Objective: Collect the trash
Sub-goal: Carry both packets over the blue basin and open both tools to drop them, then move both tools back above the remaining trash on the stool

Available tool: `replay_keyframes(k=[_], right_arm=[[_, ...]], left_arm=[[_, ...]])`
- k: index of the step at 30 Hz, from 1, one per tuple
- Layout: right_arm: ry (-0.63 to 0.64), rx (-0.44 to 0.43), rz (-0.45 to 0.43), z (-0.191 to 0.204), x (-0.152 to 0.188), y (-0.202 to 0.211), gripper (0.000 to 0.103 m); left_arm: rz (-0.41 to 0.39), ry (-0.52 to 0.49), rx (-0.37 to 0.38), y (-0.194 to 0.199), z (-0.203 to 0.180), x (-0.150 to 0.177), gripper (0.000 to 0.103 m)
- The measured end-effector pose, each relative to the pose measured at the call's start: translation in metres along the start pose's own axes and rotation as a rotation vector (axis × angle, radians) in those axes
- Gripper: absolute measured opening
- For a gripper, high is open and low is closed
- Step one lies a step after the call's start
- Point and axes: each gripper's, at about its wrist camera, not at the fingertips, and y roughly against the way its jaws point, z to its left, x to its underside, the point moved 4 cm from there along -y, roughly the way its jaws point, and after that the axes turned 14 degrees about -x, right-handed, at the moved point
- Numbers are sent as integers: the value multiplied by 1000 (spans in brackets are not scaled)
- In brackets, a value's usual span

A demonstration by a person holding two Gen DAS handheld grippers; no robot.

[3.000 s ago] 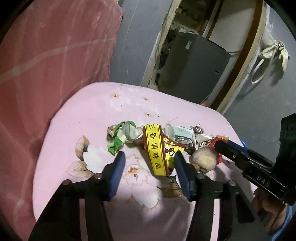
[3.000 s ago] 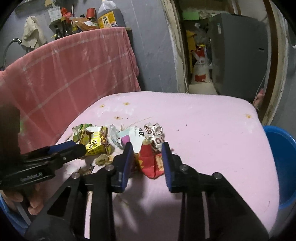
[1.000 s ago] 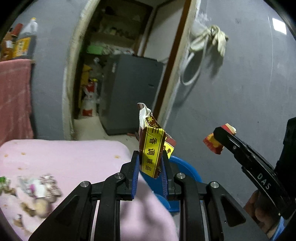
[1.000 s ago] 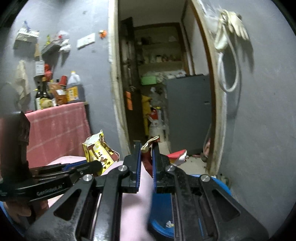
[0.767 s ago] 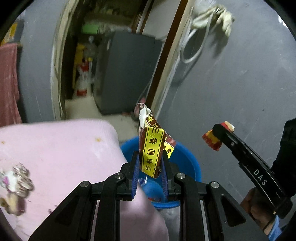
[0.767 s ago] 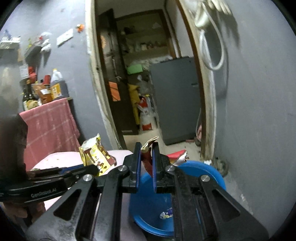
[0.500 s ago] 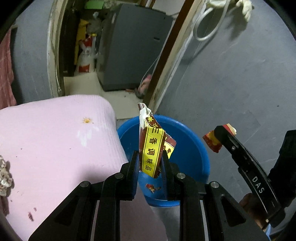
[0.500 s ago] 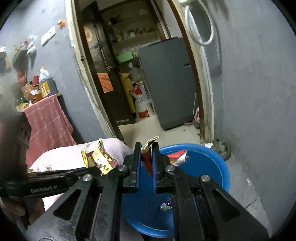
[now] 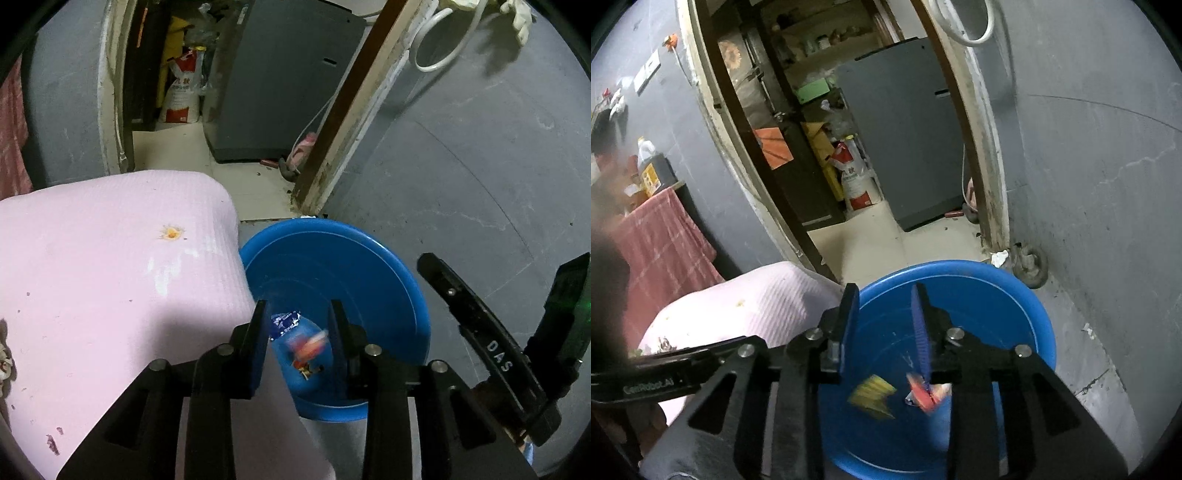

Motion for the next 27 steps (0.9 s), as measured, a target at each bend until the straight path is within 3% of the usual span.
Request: replay_keyframes(k=[6,8,17,20,27], right_arm=[[29,-10,-38,19,-6,18,41],[44,-13,-57,29,-10,26,49],[149,-54,-150,92,-21,62,81],[179,-74,-187,115,-24,72,92],[256,-131,-265,175,-17,92,103]], left_arm=[[-49,53,7,23,14,-1,34],[-76,69,8,34,20,-2,37],[-275,126,-22,109,58,-7,65],[-346,149,-40,135,72,-5,79],[-492,175,-137,192,115,11,97]])
